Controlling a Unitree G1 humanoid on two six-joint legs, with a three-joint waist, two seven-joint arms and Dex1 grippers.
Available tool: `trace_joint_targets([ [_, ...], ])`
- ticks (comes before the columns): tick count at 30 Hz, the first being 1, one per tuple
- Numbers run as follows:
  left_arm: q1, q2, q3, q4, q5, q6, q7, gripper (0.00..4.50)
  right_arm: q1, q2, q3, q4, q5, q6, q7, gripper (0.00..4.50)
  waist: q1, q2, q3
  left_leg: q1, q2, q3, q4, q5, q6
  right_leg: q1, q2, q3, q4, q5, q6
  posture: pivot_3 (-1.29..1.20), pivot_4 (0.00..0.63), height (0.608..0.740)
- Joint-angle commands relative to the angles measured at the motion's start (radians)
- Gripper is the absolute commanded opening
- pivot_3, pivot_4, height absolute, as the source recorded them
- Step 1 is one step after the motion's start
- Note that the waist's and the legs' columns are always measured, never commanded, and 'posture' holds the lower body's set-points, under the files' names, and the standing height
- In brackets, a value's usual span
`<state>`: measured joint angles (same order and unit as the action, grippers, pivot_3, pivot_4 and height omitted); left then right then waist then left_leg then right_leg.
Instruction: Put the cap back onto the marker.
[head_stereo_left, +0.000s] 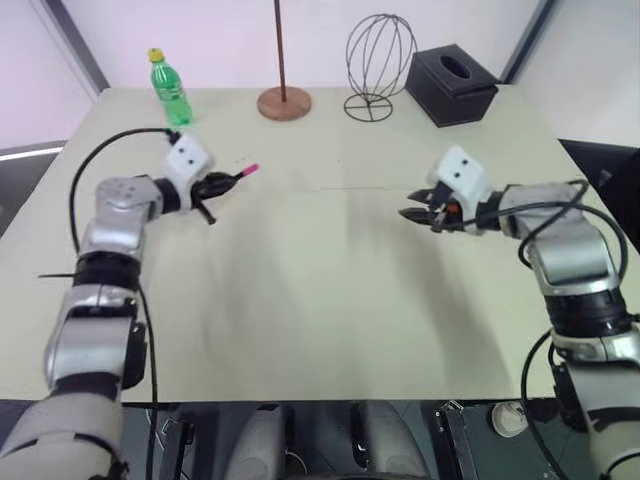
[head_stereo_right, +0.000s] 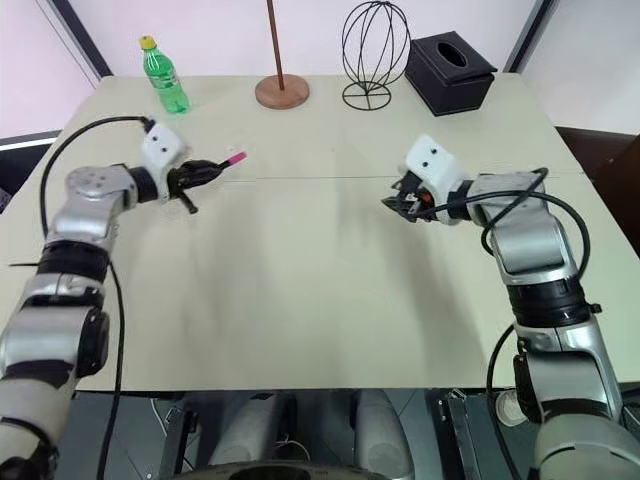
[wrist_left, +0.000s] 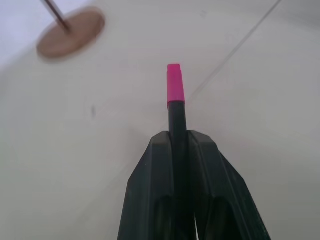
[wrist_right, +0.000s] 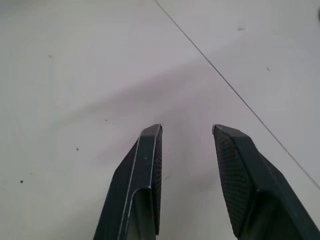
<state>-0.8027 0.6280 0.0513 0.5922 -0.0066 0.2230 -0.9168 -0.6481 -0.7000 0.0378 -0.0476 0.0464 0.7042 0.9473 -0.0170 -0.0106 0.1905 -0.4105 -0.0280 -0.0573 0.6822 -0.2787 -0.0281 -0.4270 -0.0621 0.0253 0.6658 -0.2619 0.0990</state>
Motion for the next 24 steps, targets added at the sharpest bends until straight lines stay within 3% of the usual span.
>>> trace_joint_targets([
  [1,0.085,0.038,0.071,-0.252,-0.09,0.242,0.02,0.02,0.038,-0.016,-0.055,-0.044,0.027,0.002,-0.043,1.6,0.002,0.0,0.0,0.0,0.0,0.0,0.0,0.0,0.0,0.0,0.0,0.0,0.0,0.0,0.0,0.0,0.15,0.74],
  [4,0.178,0.047,0.1,-0.378,-0.133,0.346,0.041,0.02,0.063,-0.012,-0.066,-0.042,0.044,-0.001,-0.07,1.6,0.001,0.0,0.0,0.0,0.0,0.0,0.0,0.0,0.0,0.0,0.0,0.0,0.0,0.0,0.0,0.0,0.15,0.74],
  [8,0.235,0.042,0.127,-0.425,-0.17,0.384,0.08,1.71,0.081,-0.013,-0.054,-0.012,0.041,-0.029,-0.105,1.63,0.002,0.0,0.0,0.001,0.001,0.0,0.0,0.0,0.0,0.0,0.0,0.0,0.0,0.0,0.0,0.0,0.15,0.74],
  [13,0.283,0.045,0.115,-0.417,-0.186,0.353,0.09,4.41,0.084,-0.017,-0.055,0.019,0.049,-0.044,-0.128,1.63,0.002,0.0,0.0,0.001,0.001,0.001,0.0,0.0,0.0,0.0,0.0,0.0,0.0,0.0,0.0,0.0,0.15,0.74],
  [18,0.293,0.059,0.15,-0.407,-0.233,0.299,0.064,4.46,0.1,-0.027,-0.076,0.039,0.053,-0.071,-0.156,1.63,0.004,0.0,0.0,0.001,0.001,0.001,0.0,0.0,0.0,0.0,0.0,0.0,0.0,0.0,0.0,0.0,0.15,0.74],
  [24,0.296,0.172,0.246,-0.32,-0.263,0.237,0.048,4.46,0.153,-0.006,-0.169,0.048,0.083,-0.09,-0.244,1.63,0.001,0.0,0.0,0.001,0.001,0.001,0.0,0.0,0.0,0.0,0.0,0.0,0.0,0.0,0.0,0.0,0.15,0.74],
])
